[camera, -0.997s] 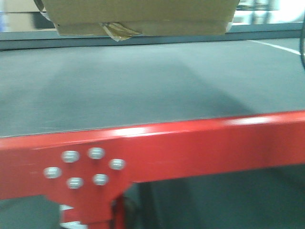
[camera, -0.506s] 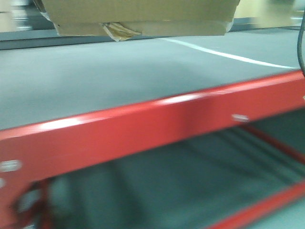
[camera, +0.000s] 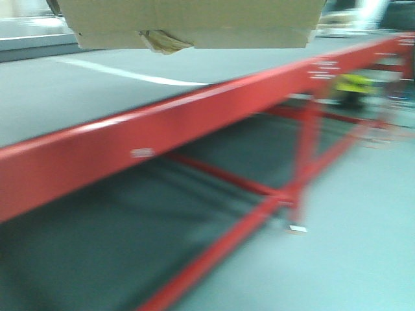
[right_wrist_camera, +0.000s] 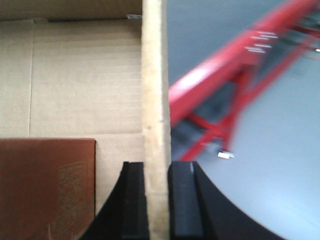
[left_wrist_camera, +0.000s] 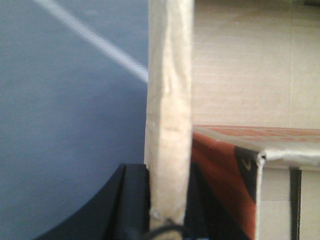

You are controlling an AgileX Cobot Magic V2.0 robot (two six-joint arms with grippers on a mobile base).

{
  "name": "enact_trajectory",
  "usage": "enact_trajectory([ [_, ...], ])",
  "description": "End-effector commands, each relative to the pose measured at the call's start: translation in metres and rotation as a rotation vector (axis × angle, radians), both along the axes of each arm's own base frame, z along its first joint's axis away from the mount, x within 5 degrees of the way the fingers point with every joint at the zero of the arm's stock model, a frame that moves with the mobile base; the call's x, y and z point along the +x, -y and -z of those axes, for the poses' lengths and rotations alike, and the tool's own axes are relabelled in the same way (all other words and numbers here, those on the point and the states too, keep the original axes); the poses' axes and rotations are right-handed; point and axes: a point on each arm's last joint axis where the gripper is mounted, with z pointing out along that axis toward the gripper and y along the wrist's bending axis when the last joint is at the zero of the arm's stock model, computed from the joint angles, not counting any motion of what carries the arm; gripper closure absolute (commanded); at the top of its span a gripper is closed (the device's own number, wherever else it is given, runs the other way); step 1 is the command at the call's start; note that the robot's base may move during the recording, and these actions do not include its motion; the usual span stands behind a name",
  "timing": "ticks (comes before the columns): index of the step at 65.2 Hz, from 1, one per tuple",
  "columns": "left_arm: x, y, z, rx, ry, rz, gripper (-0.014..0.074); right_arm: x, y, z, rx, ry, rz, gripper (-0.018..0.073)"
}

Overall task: Stack two boxes on right shelf middle
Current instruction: 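Drive backward away from the table holding the boxes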

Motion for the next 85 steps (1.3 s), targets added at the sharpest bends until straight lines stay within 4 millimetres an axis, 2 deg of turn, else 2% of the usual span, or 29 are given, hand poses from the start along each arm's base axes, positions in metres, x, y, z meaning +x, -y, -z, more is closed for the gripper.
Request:
enact_trajectory([
  [1,-0.0057,-0.0043,-0.0151,-0.013,0.076,-0.002,0.0708,-0.0014,0.0061,-0.0110,-0.020,0.064,0.010,0.0721],
  [85,-0.0056,-0.0043,-0.0153,-0.014,0.077,-0.002,0.0708,-0.0014,0.0061,-0.0110,-0.020,0.064,0.010,0.0721],
])
